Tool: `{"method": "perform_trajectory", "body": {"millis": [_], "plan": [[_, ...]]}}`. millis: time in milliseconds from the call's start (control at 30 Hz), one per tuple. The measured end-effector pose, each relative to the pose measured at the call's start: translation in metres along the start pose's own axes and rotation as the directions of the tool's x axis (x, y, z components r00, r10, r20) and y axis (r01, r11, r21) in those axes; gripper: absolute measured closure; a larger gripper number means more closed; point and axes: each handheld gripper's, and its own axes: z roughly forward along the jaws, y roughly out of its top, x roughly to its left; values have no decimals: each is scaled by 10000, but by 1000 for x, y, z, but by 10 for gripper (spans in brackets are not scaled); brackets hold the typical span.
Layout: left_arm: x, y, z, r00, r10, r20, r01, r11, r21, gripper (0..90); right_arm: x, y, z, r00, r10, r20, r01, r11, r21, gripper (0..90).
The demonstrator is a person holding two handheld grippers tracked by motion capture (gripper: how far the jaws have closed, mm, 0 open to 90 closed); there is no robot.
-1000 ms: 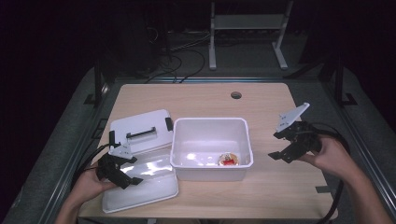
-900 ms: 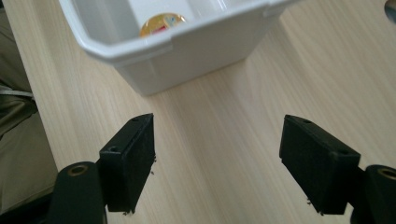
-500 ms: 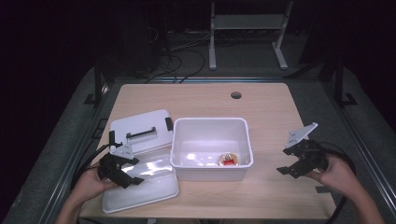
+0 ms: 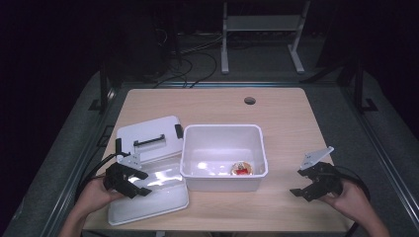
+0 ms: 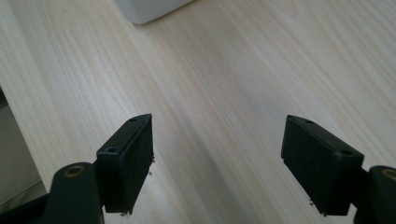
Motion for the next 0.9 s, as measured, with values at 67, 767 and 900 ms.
{"method": "perform_trajectory", "body": {"millis": [67,767,900], "plan": [[0,0,2,10000,64,32,-64,9998,166,431,2,-3,2,10000,21,20,-21,10000,-11,243],[-3,11,12,9971,755,127,-765,9863,1463,763,13,-19,8,9982,444,397,-422,9976,-547,227],[-3,14,15,9959,909,8,-895,9784,1861,819,13,-21,8,9979,490,430,-461,9968,-654,224]]}}
